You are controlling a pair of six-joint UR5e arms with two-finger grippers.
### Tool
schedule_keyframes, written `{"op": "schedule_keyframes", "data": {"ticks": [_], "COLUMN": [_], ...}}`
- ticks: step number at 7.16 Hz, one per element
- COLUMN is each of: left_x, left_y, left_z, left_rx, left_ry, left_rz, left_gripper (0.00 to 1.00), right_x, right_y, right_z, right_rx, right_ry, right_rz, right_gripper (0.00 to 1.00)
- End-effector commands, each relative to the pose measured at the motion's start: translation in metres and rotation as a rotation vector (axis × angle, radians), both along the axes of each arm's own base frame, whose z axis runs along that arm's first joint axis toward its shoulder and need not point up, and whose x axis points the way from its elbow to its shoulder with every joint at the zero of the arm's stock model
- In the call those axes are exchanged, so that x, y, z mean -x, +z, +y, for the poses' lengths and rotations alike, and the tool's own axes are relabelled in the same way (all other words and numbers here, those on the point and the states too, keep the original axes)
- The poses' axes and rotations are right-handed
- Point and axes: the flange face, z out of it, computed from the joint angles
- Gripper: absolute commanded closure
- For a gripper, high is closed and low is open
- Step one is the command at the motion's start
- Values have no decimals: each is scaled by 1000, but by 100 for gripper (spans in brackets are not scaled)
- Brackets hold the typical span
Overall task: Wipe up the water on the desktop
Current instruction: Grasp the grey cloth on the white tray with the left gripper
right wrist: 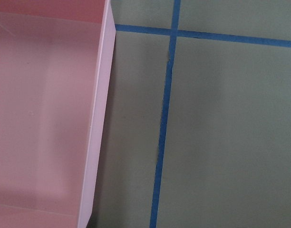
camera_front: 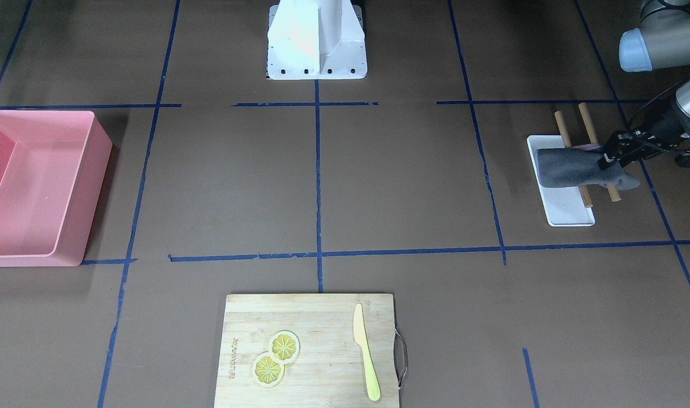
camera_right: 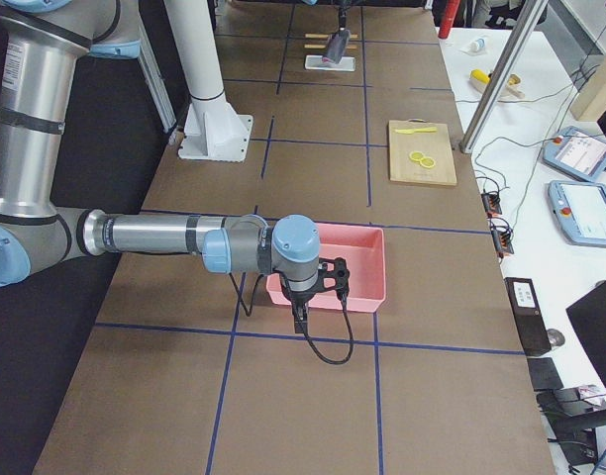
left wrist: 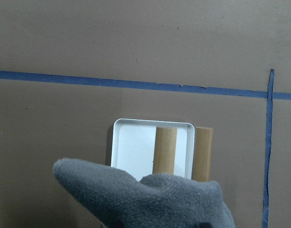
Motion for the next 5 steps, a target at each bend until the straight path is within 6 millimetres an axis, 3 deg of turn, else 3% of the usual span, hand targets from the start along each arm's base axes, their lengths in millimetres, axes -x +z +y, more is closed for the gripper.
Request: {"op": "schedule_keyframes", "data": {"ticks": [1,3,5], "left_x": [0,1,7], "left_y": [-3,-7,-27], "left_z": [0,1,4], "left_rx": [-9,-17,-46], "left_ry": [2,1,-9], "left_rz": [1,4,21], "left_gripper": [99,100,100], "right_x": [0,0,0], "right_y": [0,0,-3], "right_z": [0,0,-1], "right_rx": [0,-1,-25], "right_ry": [0,-1,-5], "right_rz": [0,0,0], "right_gripper": [0,0,0]}}
